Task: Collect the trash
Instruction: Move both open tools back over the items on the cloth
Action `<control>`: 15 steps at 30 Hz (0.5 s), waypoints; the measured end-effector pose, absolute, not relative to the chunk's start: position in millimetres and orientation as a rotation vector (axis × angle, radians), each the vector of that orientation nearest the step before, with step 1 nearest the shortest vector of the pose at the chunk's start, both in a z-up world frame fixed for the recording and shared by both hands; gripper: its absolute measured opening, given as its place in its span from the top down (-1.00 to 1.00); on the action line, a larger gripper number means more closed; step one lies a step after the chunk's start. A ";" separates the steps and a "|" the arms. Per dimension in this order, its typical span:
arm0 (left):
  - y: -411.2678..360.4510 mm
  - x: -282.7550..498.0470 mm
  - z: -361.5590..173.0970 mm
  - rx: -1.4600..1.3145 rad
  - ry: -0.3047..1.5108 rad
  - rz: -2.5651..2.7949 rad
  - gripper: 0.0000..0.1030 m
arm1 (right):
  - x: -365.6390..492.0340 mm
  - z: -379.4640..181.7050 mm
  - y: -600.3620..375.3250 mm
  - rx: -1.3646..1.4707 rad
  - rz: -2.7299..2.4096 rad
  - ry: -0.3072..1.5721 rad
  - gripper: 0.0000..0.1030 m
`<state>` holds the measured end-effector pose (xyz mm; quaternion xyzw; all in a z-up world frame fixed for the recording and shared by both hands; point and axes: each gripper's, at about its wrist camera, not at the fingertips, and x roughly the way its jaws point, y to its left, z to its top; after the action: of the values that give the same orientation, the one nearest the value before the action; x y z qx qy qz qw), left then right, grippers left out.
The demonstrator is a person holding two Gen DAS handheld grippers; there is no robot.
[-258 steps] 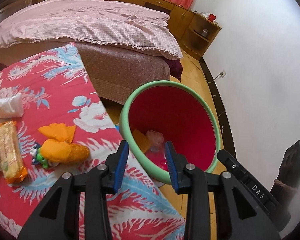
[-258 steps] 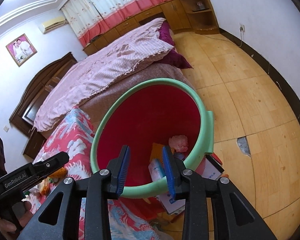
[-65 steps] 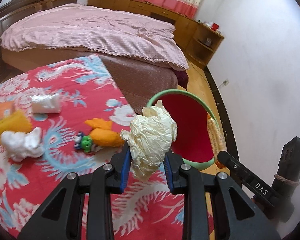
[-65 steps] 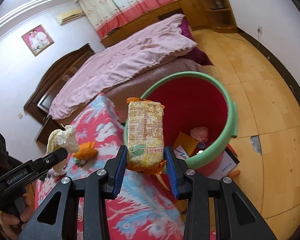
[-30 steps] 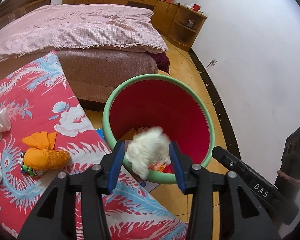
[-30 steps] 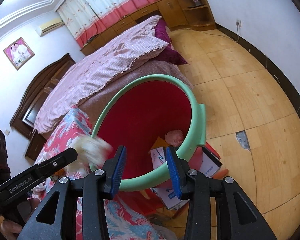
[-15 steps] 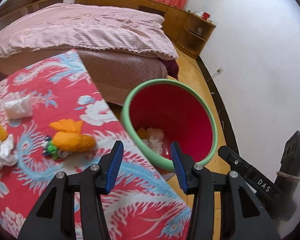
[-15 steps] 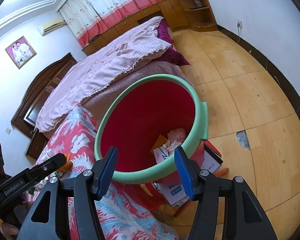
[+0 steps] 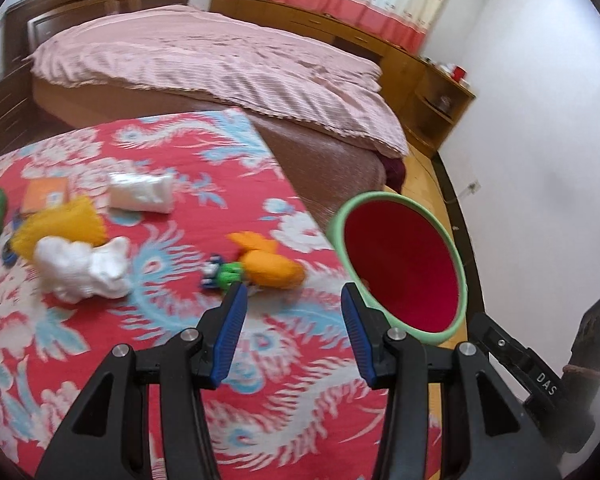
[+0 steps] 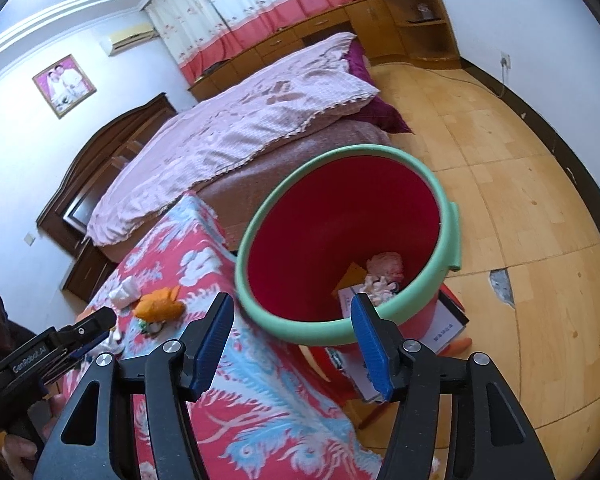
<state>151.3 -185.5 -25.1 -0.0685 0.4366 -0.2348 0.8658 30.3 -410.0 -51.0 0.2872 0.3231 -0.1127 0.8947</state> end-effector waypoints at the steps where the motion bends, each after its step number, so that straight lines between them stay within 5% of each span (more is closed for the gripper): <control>1: -177.8 152.2 -25.5 -0.156 0.913 -0.477 0.05 | 31.4 -50.3 -407.1 0.591 -0.228 0.671 -0.21; 15: -105.8 170.9 -45.1 -0.281 0.931 -0.305 0.05 | 46.1 -49.2 -382.0 0.550 -0.177 0.702 -0.22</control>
<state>170.9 -105.8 -45.1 -0.1344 0.4457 -0.1458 0.8729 46.1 -382.0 -49.2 0.2656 0.3391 -0.0857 0.8984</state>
